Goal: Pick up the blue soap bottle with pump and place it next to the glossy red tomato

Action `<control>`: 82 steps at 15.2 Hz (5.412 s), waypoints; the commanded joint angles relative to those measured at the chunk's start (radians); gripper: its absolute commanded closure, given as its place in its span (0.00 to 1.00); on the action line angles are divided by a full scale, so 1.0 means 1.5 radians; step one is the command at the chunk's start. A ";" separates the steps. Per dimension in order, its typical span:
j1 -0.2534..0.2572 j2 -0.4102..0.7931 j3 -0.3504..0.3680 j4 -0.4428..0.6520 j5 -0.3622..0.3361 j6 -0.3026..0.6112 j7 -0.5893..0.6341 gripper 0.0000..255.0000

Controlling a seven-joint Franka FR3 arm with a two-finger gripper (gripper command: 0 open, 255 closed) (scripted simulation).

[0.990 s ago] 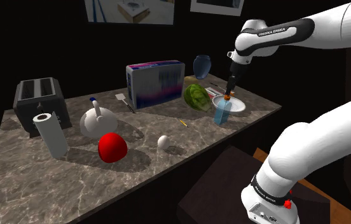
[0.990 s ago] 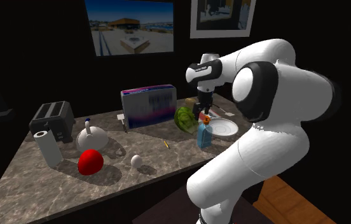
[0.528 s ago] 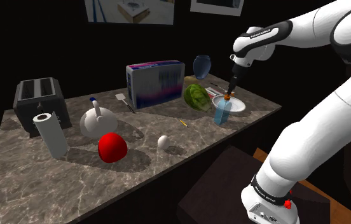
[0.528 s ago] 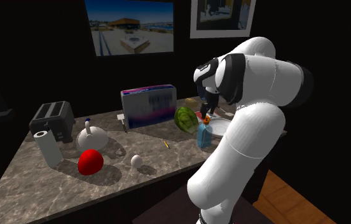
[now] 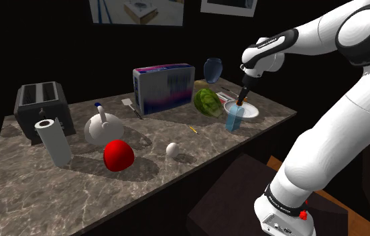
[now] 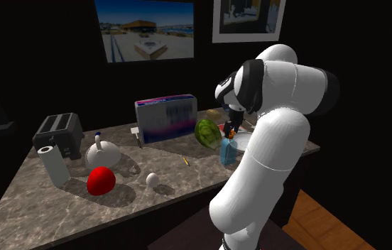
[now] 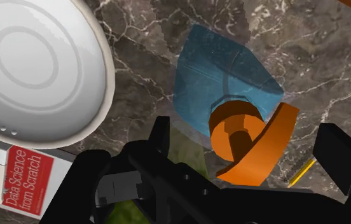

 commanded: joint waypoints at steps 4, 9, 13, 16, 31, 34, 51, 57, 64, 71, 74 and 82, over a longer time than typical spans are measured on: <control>0.000 0.002 -0.001 -0.002 0.002 0.005 -0.002 0.00; 0.000 0.002 -0.001 -0.002 0.002 0.004 -0.002 1.00; 0.000 0.002 -0.001 -0.002 0.002 0.004 -0.002 1.00; 0.000 0.002 -0.001 -0.002 0.002 0.005 -0.002 1.00; -0.006 -0.052 0.027 0.091 -0.029 -0.133 0.034 1.00; -0.006 -0.057 0.032 0.113 -0.031 -0.160 0.038 1.00; 0.001 -0.059 0.047 0.263 -0.026 -0.312 0.048 1.00; 0.005 -0.048 0.047 0.327 -0.019 -0.366 0.046 1.00; 0.009 -0.025 0.043 0.411 -0.007 -0.430 0.041 1.00; 0.012 0.009 0.032 0.506 0.013 -0.498 0.030 1.00; 0.018 0.000 0.046 0.513 0.008 -0.512 0.050 1.00; 0.051 -0.105 0.175 0.404 -0.024 -0.495 0.215 1.00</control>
